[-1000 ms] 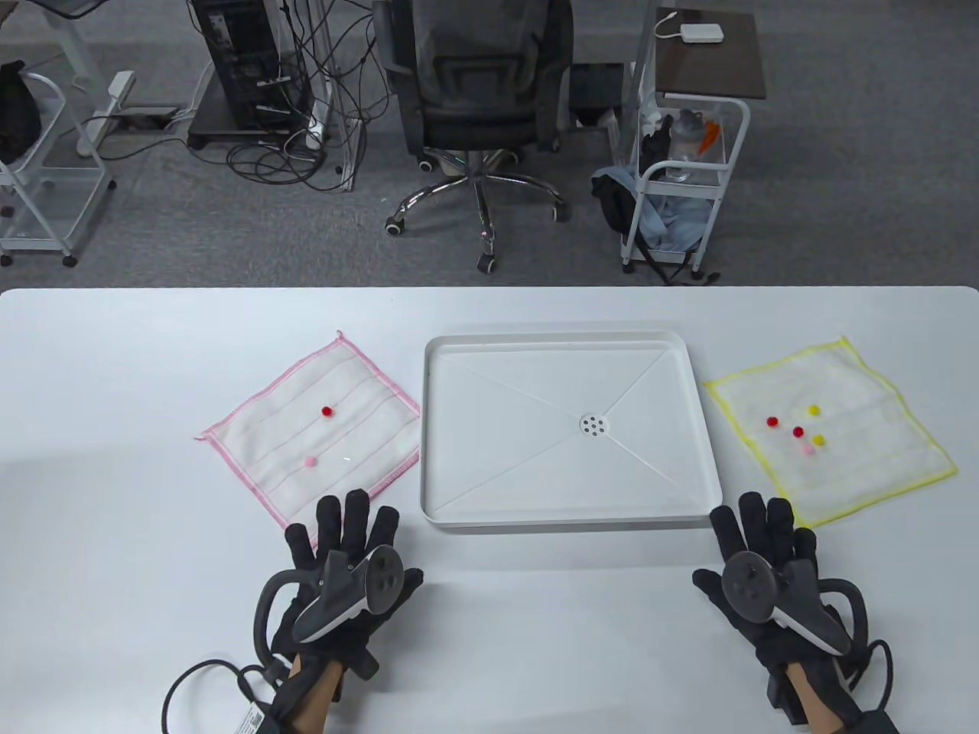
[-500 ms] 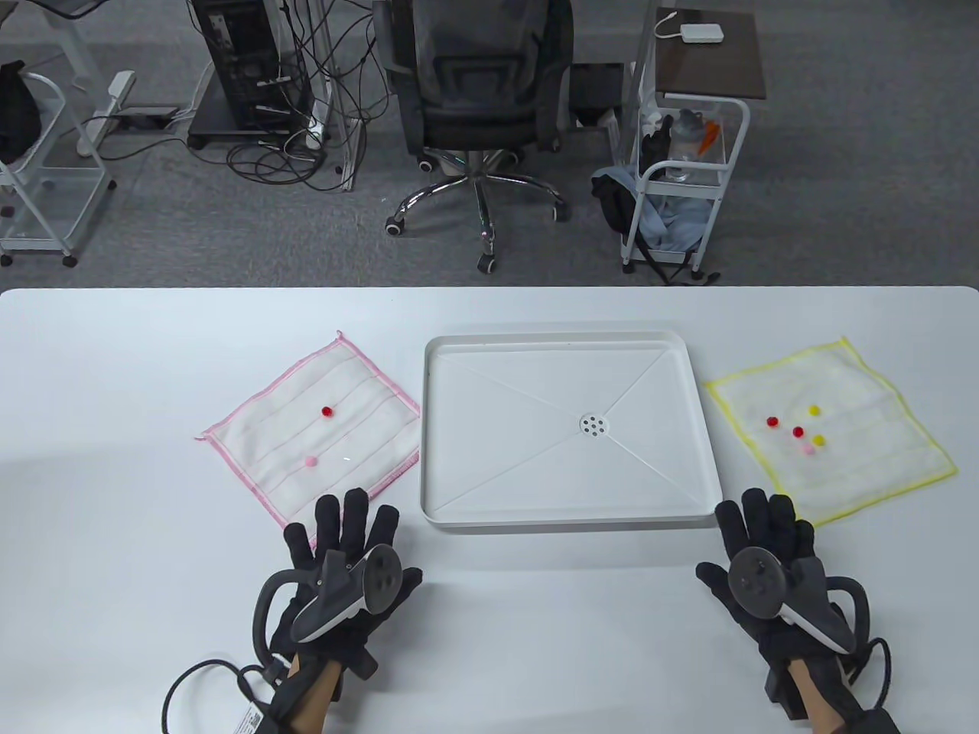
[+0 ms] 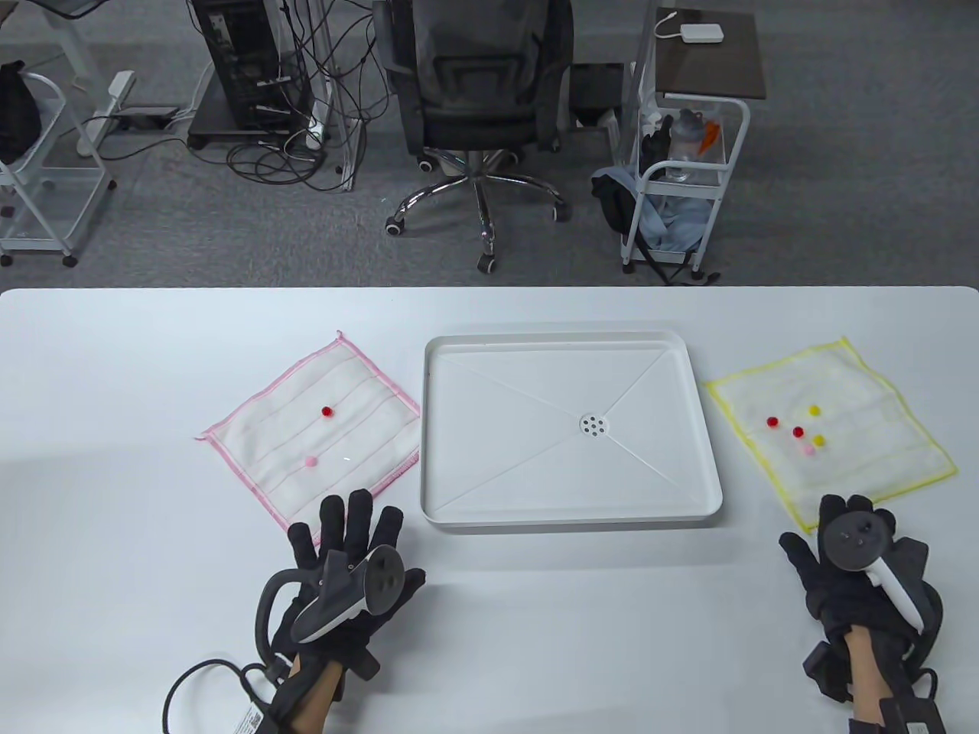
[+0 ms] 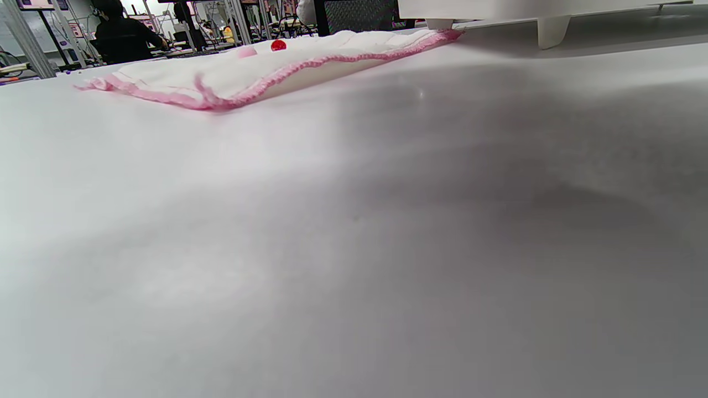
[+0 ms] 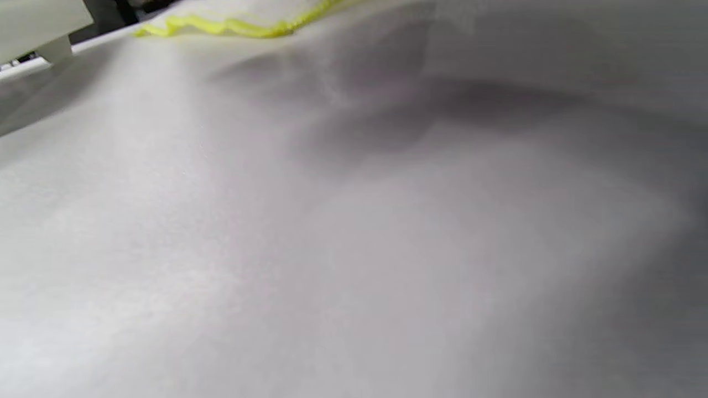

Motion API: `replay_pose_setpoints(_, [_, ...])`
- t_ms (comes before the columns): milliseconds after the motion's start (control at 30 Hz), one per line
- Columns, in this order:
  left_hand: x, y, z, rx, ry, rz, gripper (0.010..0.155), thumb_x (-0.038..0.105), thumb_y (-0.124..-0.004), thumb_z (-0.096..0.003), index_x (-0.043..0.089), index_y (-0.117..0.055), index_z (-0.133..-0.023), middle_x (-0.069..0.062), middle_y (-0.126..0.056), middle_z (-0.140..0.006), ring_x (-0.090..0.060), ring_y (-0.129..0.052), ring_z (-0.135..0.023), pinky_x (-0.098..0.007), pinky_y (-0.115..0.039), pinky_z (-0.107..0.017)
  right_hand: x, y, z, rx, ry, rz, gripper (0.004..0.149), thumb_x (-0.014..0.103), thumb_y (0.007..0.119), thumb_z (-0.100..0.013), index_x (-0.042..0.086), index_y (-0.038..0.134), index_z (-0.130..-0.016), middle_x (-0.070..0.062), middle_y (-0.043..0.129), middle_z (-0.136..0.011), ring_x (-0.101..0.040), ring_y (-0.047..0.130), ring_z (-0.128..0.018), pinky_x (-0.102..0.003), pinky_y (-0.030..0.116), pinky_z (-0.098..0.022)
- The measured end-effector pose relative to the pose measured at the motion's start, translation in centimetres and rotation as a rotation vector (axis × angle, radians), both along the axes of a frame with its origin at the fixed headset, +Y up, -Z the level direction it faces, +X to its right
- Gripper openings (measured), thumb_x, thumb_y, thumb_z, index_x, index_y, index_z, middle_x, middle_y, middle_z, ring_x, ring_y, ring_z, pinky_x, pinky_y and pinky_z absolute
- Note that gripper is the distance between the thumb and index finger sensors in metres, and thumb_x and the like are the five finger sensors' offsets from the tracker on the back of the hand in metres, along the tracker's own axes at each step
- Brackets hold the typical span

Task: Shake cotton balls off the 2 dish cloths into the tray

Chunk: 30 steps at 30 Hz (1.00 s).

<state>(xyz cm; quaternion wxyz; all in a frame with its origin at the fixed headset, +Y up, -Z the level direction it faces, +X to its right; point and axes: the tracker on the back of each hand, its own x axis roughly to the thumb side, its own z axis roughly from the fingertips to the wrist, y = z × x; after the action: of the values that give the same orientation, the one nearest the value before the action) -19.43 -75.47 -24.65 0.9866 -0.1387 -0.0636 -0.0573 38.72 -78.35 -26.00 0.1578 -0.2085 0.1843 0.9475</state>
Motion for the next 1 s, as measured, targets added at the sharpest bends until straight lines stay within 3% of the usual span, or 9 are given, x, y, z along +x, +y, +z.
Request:
replay_pose_setpoints(433, [0.2,-0.1,-0.1,-0.009,-0.001,-0.013,0.08,0.077,-0.031,-0.0477,0.04,0.001,-0.11,-0.005,0.013,-0.115,-0.038,0.006,-0.105,-0.068,-0.013,-0.073,-1.3,-1.4,-2.5,-0.051,0.065,0.02,0.079,0.064,0.047,-0.049,0.032,0.001,-0.105,0.005,-0.016,-0.11,-0.023,-0.023,-0.094,-0.05,-0.001,-0.073])
replay_pose_setpoints(567, [0.2,-0.2,-0.1,-0.009,-0.001,-0.009,0.08,0.077,-0.031,-0.0478,0.04,0.001,-0.11,-0.005,0.014,-0.115,-0.038,0.006,-0.105,-0.068,-0.013,-0.073,-1.6,-2.0,-2.7,-0.105,0.078,0.049,0.079,0.064,0.046,-0.049,0.031,0.002,-0.105,0.004,-0.013,-0.111,-0.023,-0.021,-0.095,-0.051,-0.001,-0.073])
replay_pose_setpoints(1000, [0.1,-0.2,-0.2,-0.031,-0.002,-0.003,0.079,0.077,-0.031,-0.0478,0.04,0.001,-0.11,-0.005,0.014,-0.115,-0.038,0.007,-0.105,-0.068,-0.013,-0.073,-1.7,-1.4,-2.1,-0.087,0.106,0.07,0.078,0.064,0.046,-0.049,0.028,0.01,-0.108,0.001,-0.001,-0.116,-0.025,-0.011,-0.101,-0.053,0.006,-0.075])
